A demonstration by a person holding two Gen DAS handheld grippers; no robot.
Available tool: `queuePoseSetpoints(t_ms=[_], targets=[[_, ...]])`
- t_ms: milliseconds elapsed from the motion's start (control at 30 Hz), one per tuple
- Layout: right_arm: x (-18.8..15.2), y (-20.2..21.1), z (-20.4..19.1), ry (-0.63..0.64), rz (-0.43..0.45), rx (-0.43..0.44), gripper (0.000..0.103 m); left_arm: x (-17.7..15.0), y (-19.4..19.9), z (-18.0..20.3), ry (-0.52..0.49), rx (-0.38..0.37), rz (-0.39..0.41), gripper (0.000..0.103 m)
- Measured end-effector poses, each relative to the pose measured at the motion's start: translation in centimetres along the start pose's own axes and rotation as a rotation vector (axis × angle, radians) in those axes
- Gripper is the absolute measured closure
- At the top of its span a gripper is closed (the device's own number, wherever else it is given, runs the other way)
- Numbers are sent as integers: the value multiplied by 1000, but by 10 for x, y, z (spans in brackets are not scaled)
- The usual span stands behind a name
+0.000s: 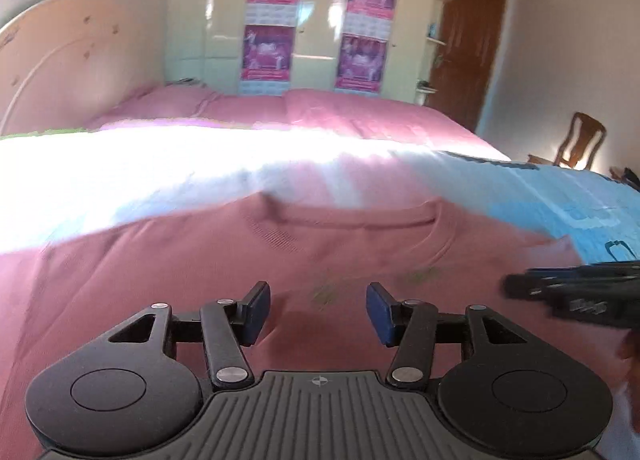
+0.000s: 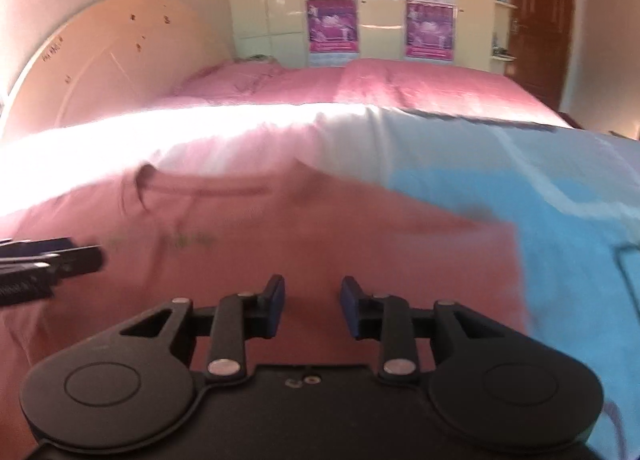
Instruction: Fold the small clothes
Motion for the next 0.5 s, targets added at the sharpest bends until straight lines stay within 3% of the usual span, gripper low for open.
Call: queuePoseSetpoints(t_ms=[100,233,300,400,500], targets=[[9,-14,8,35,-15,-65,74,2,-24,1,-22,28,-69,51],[8,-2,69,-110,-34,-245,75,-7,-3,-20,-35,106,-45,50],[3,11,79,-134,-37,-222,74,-18,18,-29,-1,119,-8,50],[-12,33,61,-58,2,-191,71,-34,42,-29,58,65,35,50],[-34,29,41,-1,-49,-184,71,-44,33,-29,61,71,-11,50]])
Point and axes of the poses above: each gripper's, at about its wrist camera, not at the fingertips, and y roughly against the way its jaws point, z to its right, x to its top, the point moved 3 cm from there along -y, roughly the way its jaws point, and after that the axes turned 3 degrees about -z, right-handed, at the moved point
